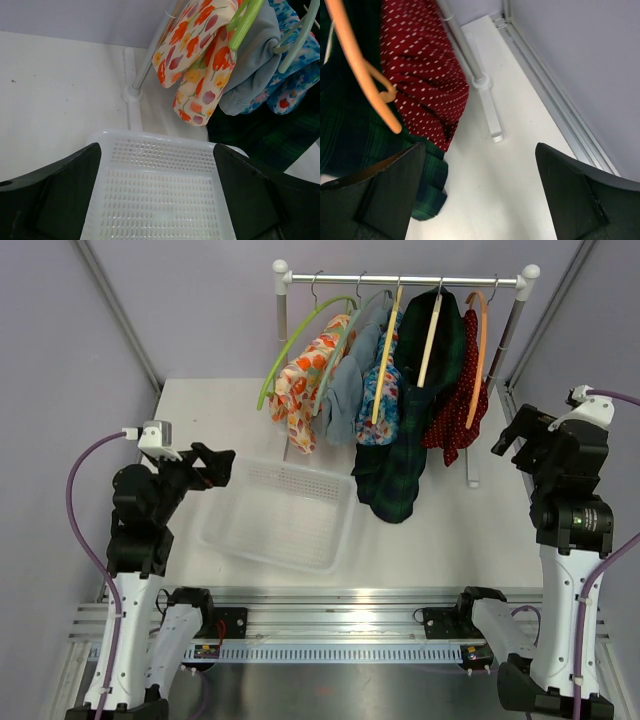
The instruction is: Remove the skirt from the hanger
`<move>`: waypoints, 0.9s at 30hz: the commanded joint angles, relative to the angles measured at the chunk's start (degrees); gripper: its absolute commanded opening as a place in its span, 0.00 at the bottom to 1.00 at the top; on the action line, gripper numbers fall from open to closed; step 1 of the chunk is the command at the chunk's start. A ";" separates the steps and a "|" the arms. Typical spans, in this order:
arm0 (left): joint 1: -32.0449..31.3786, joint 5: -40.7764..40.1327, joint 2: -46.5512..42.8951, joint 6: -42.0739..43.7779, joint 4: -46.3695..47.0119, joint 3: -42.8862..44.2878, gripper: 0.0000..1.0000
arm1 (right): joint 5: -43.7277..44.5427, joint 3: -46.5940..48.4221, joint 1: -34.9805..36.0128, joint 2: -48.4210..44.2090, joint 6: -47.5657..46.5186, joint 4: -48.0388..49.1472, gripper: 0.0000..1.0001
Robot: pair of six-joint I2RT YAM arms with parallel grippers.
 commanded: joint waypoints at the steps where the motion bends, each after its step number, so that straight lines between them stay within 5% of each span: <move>1: 0.25 -0.03 2.34 -2.04 -3.71 6.33 0.99 | -8.10 0.42 -0.05 0.10 -6.22 3.59 0.99; 8: 0.25 2.77 7.97 -3.80 -6.71 15.29 0.99 | -40.25 1.47 -0.13 1.94 -30.91 -2.98 0.99; 13: -0.72 7.00 16.93 -4.85 -8.46 26.79 0.99 | -44.95 -0.54 -0.14 1.68 -33.32 -4.68 0.99; 21: -12.84 -2.93 43.70 0.33 -18.39 59.58 0.98 | -47.32 -8.45 -0.14 0.36 -32.43 -1.16 0.99; 27: -18.73 -7.06 56.22 4.90 -20.60 73.91 0.81 | -48.81 -11.62 -0.31 -0.87 -32.34 -0.28 0.99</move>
